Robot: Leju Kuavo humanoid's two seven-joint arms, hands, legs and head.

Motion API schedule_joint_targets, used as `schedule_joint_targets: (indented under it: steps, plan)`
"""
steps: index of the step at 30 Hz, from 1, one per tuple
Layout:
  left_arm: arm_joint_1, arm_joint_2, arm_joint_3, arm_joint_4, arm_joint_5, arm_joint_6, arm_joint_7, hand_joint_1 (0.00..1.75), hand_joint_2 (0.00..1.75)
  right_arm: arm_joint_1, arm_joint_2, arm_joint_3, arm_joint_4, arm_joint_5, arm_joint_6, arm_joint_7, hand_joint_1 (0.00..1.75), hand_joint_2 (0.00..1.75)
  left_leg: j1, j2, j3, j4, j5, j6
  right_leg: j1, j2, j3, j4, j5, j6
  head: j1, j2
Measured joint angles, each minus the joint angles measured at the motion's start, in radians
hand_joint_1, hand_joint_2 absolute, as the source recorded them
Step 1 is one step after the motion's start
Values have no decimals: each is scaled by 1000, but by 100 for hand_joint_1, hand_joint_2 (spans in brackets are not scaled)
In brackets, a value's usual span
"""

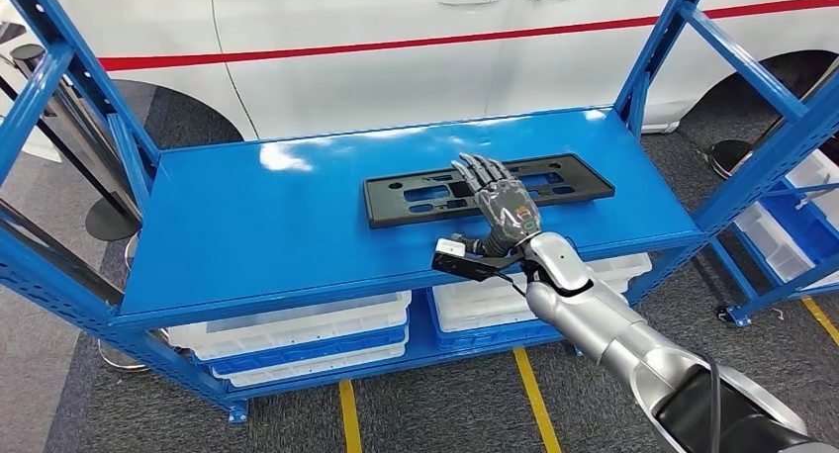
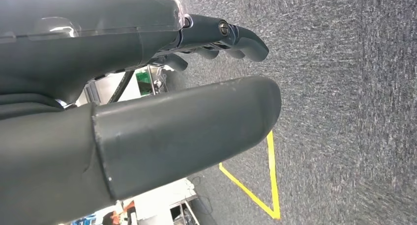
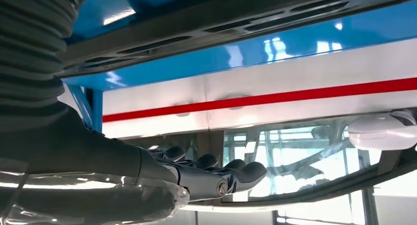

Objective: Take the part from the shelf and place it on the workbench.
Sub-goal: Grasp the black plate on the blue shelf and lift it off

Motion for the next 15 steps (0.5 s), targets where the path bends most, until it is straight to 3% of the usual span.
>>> schedule_joint_targets:
  steps: [15]
  plan:
    - [-2, 0, -10, 0, 4, -14, -5, 0, 0, -38, -6, 2, 56, 21, 61, -17, 0, 175, 0, 0, 0, 0, 0, 0, 0, 0, 0, 0, 0, 0, 0, 0]
